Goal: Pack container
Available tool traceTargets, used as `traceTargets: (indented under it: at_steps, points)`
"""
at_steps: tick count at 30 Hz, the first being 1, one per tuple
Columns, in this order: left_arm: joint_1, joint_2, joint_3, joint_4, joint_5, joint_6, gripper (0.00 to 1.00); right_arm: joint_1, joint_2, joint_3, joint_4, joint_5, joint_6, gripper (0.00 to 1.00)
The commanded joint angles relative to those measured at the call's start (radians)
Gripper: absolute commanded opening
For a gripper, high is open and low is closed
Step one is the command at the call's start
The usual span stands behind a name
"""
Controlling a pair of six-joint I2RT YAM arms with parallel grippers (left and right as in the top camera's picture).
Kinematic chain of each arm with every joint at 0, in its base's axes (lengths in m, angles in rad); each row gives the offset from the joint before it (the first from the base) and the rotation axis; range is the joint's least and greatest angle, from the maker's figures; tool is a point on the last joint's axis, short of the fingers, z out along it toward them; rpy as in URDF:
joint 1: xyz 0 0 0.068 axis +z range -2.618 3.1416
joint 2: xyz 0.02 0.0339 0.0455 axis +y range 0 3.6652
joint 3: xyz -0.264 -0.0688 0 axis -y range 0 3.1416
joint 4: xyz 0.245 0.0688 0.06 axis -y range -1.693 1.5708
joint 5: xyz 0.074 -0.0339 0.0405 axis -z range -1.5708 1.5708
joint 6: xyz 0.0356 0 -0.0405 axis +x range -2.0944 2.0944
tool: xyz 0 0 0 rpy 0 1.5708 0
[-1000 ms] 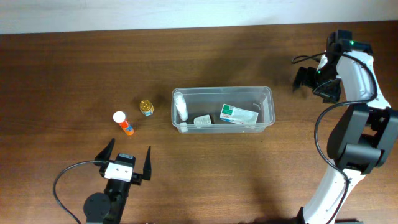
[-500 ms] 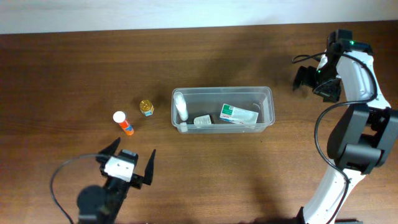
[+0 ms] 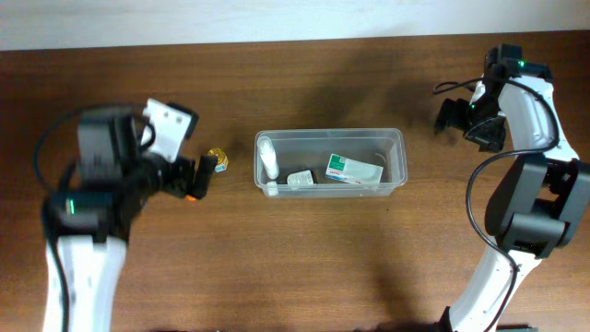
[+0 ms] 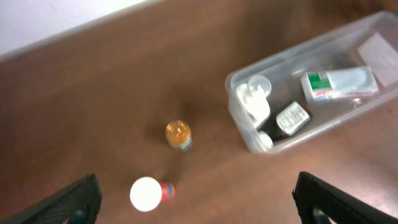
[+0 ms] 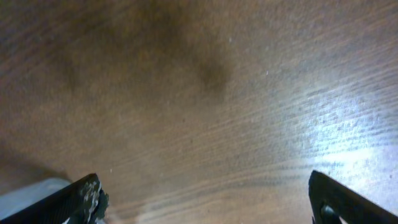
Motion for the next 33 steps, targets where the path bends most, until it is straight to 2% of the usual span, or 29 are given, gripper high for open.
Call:
traceTargets:
  at_steps: [1,4,9,12,17,31,33]
  points:
    - [0.005,0.197,0.219,-0.174,0.022,0.029,0.99,-0.006,-0.013,-0.004,0.0,0.008,0.002,0.98]
    - [0.005,0.326,0.334,-0.29,0.025,0.028,0.99,-0.006,-0.013,-0.004,0.0,0.009,0.002,0.98]
    - [0.003,0.446,0.352,-0.342,0.024,0.027,0.99,-0.006,-0.013,-0.004,0.0,0.009,0.002,0.98]
    - [0.008,0.492,0.352,-0.332,0.014,-0.062,0.99,-0.006,-0.013,-0.004,0.0,0.009,0.002,0.98]
    - [0.043,0.524,0.352,-0.283,-0.118,-0.242,0.99,-0.006,-0.013,-0.004,0.0,0.009,0.002,0.98]
    - [0.071,0.525,0.307,-0.366,-0.14,-0.252,0.99,-0.006,-0.013,-0.004,0.0,0.009,0.002,0.98]
    - [0.071,0.525,0.281,-0.364,-0.182,-0.314,0.99,-0.006,-0.013,-0.004,0.0,0.009,0.002,0.98]
